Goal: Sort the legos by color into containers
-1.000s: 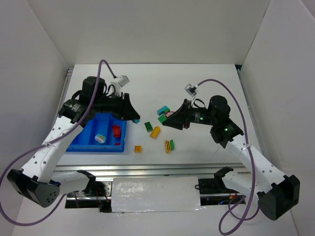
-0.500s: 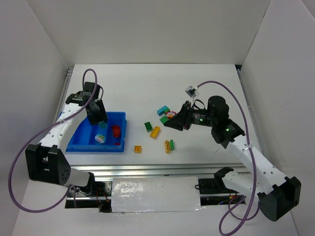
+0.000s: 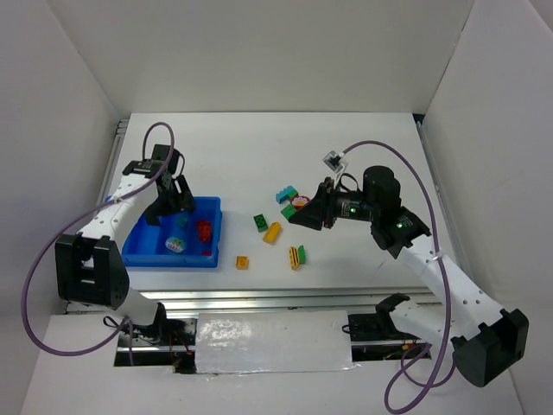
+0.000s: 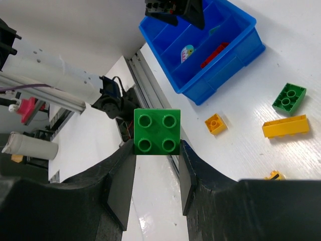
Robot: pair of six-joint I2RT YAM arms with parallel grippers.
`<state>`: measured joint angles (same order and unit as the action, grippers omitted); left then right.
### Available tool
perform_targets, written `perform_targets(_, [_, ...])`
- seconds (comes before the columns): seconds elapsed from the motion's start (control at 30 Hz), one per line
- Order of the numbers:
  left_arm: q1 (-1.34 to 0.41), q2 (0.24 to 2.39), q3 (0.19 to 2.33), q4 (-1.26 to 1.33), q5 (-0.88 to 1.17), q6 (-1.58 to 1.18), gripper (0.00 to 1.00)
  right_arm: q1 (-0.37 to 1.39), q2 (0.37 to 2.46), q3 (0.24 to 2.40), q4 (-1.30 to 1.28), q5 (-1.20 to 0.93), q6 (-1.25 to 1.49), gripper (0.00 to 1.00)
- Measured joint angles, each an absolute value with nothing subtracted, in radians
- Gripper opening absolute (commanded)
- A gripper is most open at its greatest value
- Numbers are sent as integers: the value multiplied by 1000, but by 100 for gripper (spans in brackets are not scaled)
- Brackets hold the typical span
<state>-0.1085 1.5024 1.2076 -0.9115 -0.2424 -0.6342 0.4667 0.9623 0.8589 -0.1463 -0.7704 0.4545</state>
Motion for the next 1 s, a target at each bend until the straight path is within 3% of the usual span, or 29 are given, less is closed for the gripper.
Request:
perform_targets(0.13, [-108, 1502, 1252, -931, -234, -632, 92, 467, 984, 878, -152, -770, 447, 0])
perform_targets(0.23, [-106, 1468, 1285, -893, -154, -600, 95, 467, 1005, 888, -152, -772, 447, 0])
perform_targets(0.4, [-120, 1306, 1285, -759, 212, -519, 98, 467, 1079, 920, -165, -823, 440, 0])
perform_targets(0.6, [-258, 1090, 1202, -444, 646, -503, 99, 472, 1159, 964, -178, -912, 437, 0])
perform_targets(0.73, [-295, 1085, 1152, -253, 876, -558, 99, 479, 1160, 973, -162, -1013, 437, 0])
perform_targets(1.0, [-400, 1183, 1131, -160, 1018, -638, 93, 490, 1159, 983, -76, -1117, 482, 0])
